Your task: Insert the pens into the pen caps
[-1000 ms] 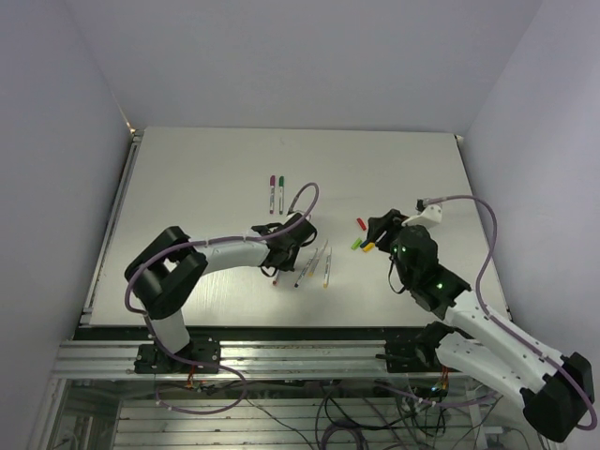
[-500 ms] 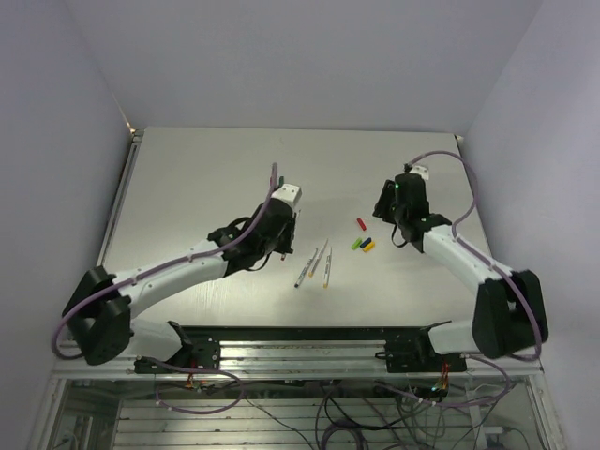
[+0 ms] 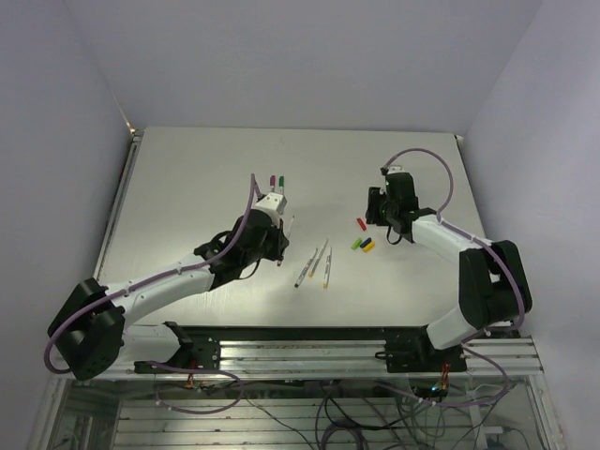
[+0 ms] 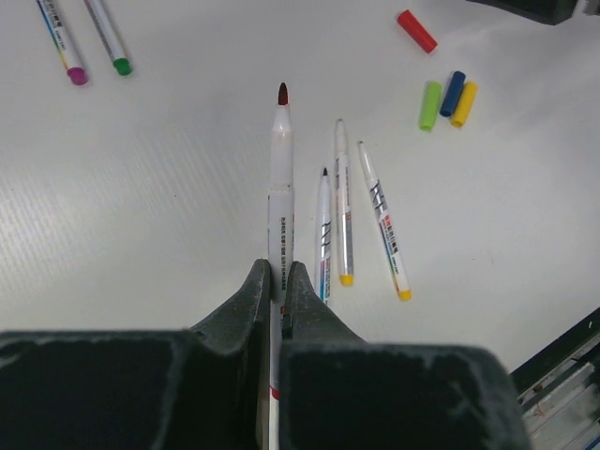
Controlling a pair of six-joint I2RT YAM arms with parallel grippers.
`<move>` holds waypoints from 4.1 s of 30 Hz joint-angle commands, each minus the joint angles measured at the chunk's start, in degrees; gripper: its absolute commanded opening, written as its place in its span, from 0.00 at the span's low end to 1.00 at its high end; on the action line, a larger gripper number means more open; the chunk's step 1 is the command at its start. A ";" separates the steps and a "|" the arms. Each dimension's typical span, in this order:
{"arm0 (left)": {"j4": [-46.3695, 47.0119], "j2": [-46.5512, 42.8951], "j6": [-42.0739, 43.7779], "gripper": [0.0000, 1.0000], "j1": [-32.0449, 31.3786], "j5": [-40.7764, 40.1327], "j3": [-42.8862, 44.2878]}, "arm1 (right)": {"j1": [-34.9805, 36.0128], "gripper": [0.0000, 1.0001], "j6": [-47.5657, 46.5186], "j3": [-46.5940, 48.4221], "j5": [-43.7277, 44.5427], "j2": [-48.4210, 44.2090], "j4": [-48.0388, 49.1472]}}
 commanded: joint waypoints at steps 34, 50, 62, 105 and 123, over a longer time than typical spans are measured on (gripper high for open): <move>9.24 0.44 -2.87 0.07 4.69 10.17 -4.07 | 4.23 0.34 -5.34 9.45 2.38 17.49 0.63; 10.05 0.82 -3.36 0.07 5.75 11.73 -4.85 | 4.21 0.32 -1.41 5.72 2.45 17.80 -2.47; 9.70 -0.29 -3.66 0.07 6.03 11.65 -5.44 | 4.21 0.30 1.75 3.70 3.04 17.27 -4.71; 20.21 3.89 -1.32 0.07 6.56 20.49 -2.68 | 4.29 0.00 12.00 -4.96 -14.10 -10.98 18.24; 36.33 6.15 -3.30 0.07 1.86 30.16 -3.21 | 4.90 0.00 26.44 -33.44 -13.62 -29.66 71.67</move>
